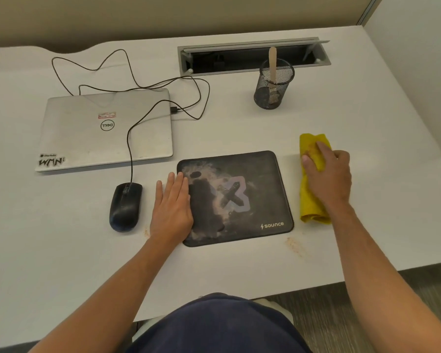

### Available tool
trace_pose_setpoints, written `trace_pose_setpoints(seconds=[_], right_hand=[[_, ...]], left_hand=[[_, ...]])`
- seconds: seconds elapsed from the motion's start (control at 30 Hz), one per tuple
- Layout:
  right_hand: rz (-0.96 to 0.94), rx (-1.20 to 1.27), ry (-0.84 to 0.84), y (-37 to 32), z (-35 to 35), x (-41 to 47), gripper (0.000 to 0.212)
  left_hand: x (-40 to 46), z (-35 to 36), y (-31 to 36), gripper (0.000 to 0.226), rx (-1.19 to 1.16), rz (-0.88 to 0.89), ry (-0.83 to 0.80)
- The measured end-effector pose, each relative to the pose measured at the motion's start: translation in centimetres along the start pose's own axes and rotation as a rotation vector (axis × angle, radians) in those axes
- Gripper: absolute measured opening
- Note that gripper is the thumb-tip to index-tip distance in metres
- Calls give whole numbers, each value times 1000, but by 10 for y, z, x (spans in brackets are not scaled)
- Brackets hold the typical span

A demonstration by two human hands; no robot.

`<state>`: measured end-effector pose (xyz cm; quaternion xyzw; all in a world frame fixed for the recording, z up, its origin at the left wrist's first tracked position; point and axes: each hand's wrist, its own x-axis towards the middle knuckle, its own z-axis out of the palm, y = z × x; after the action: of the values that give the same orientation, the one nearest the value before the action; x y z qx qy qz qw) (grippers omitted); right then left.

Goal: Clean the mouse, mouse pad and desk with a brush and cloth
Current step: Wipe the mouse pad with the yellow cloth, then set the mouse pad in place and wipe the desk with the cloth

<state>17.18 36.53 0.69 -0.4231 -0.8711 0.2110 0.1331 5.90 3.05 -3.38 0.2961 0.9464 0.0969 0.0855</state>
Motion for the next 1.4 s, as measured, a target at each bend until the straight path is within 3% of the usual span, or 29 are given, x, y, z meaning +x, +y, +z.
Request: trace_pose_setpoints(seconds=[0.2, 0.33, 0.43, 0.57, 0.67, 0.77, 0.87, 1.03, 1.2, 1.4], right_hand=[[-24, -63, -71, 35, -15, 30, 62], [-66, -273, -227, 36, -9, 35, 67], [-67, -361, -86, 25, -7, 27, 63], [-207, -236, 156, -8, -2, 0, 46], [-188, -111, 10, -33, 10, -25, 42], [-150, -218, -166, -41, 25, -39, 36], [-101, -264, -191, -44, 29, -41, 31], [73, -21, -242, -41, 27, -32, 40], [169, 186, -246, -37, 25, -26, 11], [199, 394, -272, -40, 19, -19, 9]], left_hand=[[10, -9, 12, 43, -161, -112, 120], [18, -18, 20, 40, -294, -266, 177], [21, -22, 23, 41, -376, -336, 161], [23, -26, 25, 44, -450, -401, 137], [25, -28, 25, 49, -522, -463, 132], [26, -29, 24, 52, -571, -504, 124], [30, -30, 23, 56, -627, -561, 124], [33, -34, 19, 55, -776, -640, 177], [36, -40, 15, 39, -926, -685, 206], [48, -51, 17, 30, -963, -665, 213]])
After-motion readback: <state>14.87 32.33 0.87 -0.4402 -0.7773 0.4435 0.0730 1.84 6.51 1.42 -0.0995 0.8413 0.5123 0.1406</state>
